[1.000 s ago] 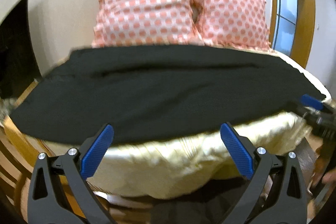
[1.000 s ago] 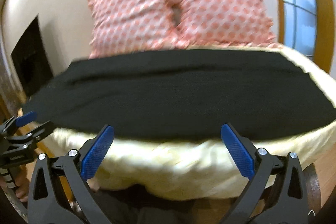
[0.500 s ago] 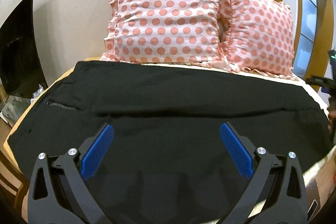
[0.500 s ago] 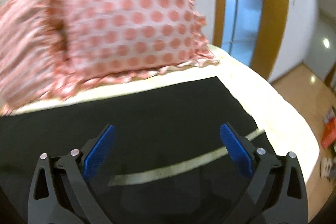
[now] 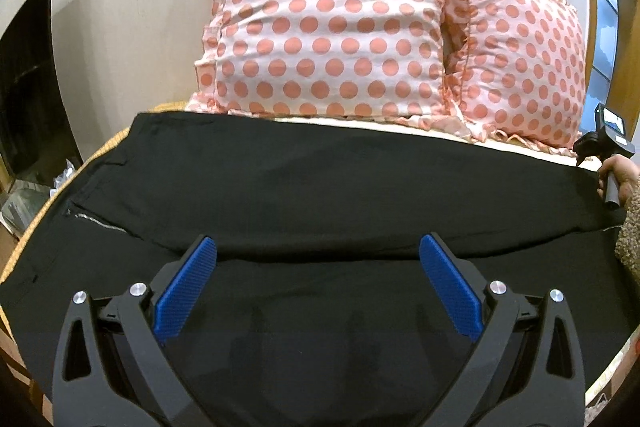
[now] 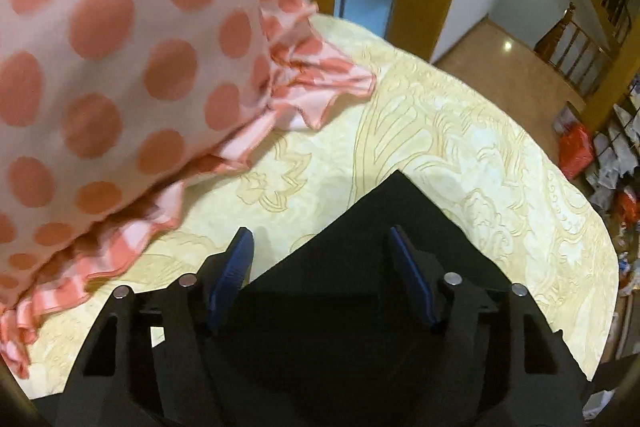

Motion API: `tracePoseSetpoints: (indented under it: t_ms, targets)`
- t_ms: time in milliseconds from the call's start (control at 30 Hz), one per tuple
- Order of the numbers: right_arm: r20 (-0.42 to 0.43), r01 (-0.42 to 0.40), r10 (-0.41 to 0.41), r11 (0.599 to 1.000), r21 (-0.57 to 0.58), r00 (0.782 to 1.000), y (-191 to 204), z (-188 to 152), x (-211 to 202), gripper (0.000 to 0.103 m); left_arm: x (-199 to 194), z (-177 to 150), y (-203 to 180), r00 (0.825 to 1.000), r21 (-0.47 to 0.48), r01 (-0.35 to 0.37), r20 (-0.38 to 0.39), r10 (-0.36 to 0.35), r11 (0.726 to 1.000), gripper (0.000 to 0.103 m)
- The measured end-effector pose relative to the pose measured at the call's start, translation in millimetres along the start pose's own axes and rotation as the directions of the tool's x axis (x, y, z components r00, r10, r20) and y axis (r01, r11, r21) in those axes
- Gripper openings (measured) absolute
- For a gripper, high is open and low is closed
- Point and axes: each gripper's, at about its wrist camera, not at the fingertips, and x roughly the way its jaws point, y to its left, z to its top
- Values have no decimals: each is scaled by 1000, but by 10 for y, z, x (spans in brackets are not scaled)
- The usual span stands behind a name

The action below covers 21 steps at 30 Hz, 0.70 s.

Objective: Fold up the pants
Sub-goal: 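Grasp the trouser leg hem with the right gripper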

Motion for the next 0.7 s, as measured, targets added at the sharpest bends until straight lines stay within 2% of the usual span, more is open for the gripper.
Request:
tracePoseSetpoints:
  t_ms: [33, 133, 167, 200, 367, 533, 700]
  targets:
    - [16, 0, 0, 1000, 1, 1000, -3, 10, 4, 69, 24, -5, 16, 1000, -6, 5, -8, -5, 1000, 101]
    - [37, 1, 0, 1000, -16, 999, -33, -49, -41, 57, 59, -28, 48, 1000, -16, 17, -19, -17, 1000, 101]
    - [42, -10, 11, 1000, -13, 999, -70, -76, -76, 42, 63, -32, 56, 1000, -17, 20, -20, -21, 1000, 101]
    - [39, -23, 23, 1000, 1, 999, -121, -97, -85, 36, 65, -36, 65, 1000, -20, 24, -20, -24, 1000, 101]
    - [45, -179, 176, 981, 79, 983, -399, -197, -182, 19, 52, -46, 90, 999, -33, 41, -19, -41, 999, 101]
    - [133, -334, 319, 936, 110, 938, -731, -402, -493, 12, 0, -48, 118, 999, -42, 40, -9, -40, 998, 101]
    - [227, -449, 423, 890, 76, 877, -1096, -797, -973, 11, -99, -81, 158, 999, -54, 45, 3, -45, 998, 101]
